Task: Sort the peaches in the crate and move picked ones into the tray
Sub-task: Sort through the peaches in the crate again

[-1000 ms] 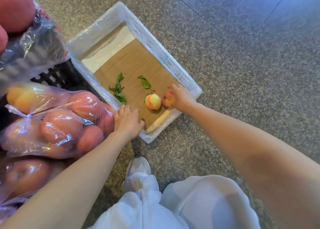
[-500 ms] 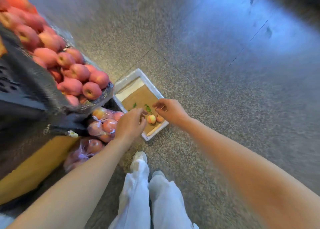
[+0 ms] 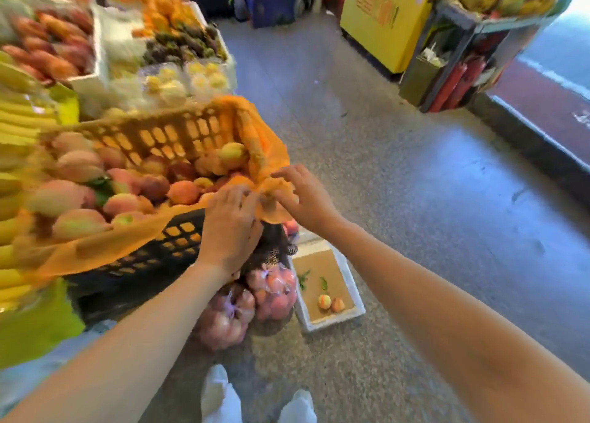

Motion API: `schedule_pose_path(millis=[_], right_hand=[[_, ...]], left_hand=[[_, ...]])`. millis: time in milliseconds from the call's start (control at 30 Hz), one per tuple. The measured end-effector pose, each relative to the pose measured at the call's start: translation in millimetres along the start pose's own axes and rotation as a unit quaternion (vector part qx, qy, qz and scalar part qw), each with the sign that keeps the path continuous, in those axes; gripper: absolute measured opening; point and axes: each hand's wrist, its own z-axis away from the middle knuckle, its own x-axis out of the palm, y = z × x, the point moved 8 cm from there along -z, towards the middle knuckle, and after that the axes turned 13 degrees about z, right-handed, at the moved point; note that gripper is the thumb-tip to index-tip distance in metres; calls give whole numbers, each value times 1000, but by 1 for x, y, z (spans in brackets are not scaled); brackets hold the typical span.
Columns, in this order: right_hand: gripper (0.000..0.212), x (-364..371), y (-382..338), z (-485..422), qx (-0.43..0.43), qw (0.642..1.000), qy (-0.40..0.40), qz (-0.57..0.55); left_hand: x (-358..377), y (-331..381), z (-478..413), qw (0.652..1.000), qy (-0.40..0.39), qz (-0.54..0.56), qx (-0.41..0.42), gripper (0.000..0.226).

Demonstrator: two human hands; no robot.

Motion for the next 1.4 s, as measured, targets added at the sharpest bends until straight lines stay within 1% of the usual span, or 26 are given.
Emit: schedule_pose_path(millis=[67,133,167,200,267,300,333,400,467,500,567,600,667,700,733,800,900,967,1100,1167,1233,1267,1400], right_hand=[[37,13,-38,-18,-54,998,10,32],[32,25,-66,-33,-72,996,-8,52],[30,32,-77,-39,-63,995,-33,76],[32,40,-86,-46,-47,989,-77,118],[36,58,-99,-54,-30,963,-186,194],[37,66,-105,-57,-30,949,-230,212],[40,71,-111,-60,-28,939,-260,224],[44,78,-114,-71,-5,923,-298,243],[44,84,-116,-81,18,909,-331,254],[43,86,-119,-87,21,908,-338,245],[39,90,-132,-100,16,921,-331,206],[38,92,-142,-108,6,931,-314,184],[37,98,-161,-128,-7,953,-272,136],[37,103,-169,-138,-6,961,-257,105],[38,108,-177,-147,-6,966,-248,75],[41,121,-193,-164,-16,969,-245,31],[43,141,-218,-185,-45,964,-263,-3],[44,156,-230,-195,-57,958,-281,-14],[50,182,-251,-209,-96,942,-320,-14],[54,193,-258,-214,-114,937,-331,-6],[58,203,-261,-219,-113,938,-327,-7],[59,207,-262,-221,-111,940,-323,-13],[62,214,-262,-226,-116,956,-269,-11]], left_hand=[[-25,-40,12,998,-4,-49,-42,42],[-45,-77,22,993,-40,-59,-95,46],[-52,-93,26,990,-70,-53,-115,44],[-57,-106,30,985,-109,-44,-126,40],[-60,-126,38,974,-195,-2,-117,35],[-60,-135,43,965,-236,32,-108,33],[-63,-141,46,957,-262,68,-102,34],[-75,-157,46,947,-274,130,-104,35],[-91,-175,39,949,-253,153,-105,29],[-100,-185,34,956,-232,150,-97,27],[-121,-207,23,976,-162,117,-86,21],[-134,-219,17,985,-117,89,-89,18],[-157,-247,13,991,-43,22,-127,19],[-164,-261,14,987,-30,-7,-160,25],[-167,-274,17,980,-38,-29,-195,34],[-168,-294,26,964,-80,-55,-249,56],[-162,-308,41,950,-144,-75,-267,84],[-160,-311,49,946,-159,-69,-272,92],[-165,-313,59,941,-148,-20,-304,97],[-168,-312,62,935,-130,-2,-330,91],[-169,-312,63,930,-102,9,-354,79],[-170,-313,65,928,-86,13,-362,77],[-172,-314,72,924,-31,47,-377,80]])
